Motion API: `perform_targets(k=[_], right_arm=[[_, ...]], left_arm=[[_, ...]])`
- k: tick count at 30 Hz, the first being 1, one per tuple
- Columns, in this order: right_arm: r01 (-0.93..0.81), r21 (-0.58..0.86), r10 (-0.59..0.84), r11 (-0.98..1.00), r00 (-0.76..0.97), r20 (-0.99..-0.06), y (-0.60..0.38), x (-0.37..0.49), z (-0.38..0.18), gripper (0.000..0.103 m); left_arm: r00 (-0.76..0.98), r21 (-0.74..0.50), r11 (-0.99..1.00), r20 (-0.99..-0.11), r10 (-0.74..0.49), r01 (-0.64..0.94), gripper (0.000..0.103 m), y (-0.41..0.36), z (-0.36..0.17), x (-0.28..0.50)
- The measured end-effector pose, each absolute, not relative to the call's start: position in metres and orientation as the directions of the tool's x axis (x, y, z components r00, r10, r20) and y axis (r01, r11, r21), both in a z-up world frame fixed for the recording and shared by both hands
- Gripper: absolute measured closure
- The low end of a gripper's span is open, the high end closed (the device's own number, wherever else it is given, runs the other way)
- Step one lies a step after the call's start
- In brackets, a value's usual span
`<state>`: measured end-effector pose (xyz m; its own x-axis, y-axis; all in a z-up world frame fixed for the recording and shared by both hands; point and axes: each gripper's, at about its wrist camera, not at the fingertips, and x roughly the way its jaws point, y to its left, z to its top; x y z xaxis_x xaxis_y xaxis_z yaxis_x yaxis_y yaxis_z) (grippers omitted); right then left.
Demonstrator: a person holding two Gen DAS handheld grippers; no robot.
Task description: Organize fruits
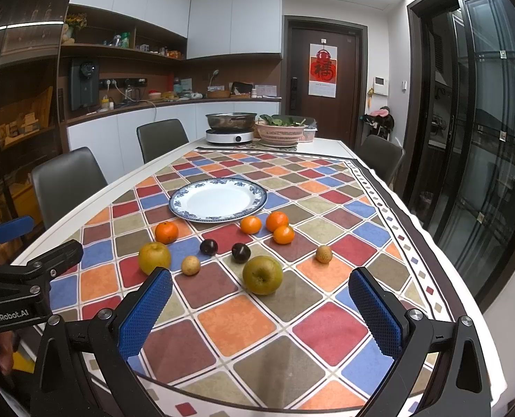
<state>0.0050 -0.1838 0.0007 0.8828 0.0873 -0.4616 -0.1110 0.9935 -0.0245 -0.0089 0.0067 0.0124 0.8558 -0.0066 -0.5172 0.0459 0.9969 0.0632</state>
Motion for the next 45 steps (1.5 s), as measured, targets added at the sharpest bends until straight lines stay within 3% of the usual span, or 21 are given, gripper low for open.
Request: perform_targets(k=[45], right_arm=[[-0.116,-0.022,0.091,0.993,0.870,-0.485,-0.181,0.014,-0.006,0.001]], left_arm=[[0.844,0.057,0.998,-0.536,0.002,0.035,0.000,0.008,0.004,0.001]])
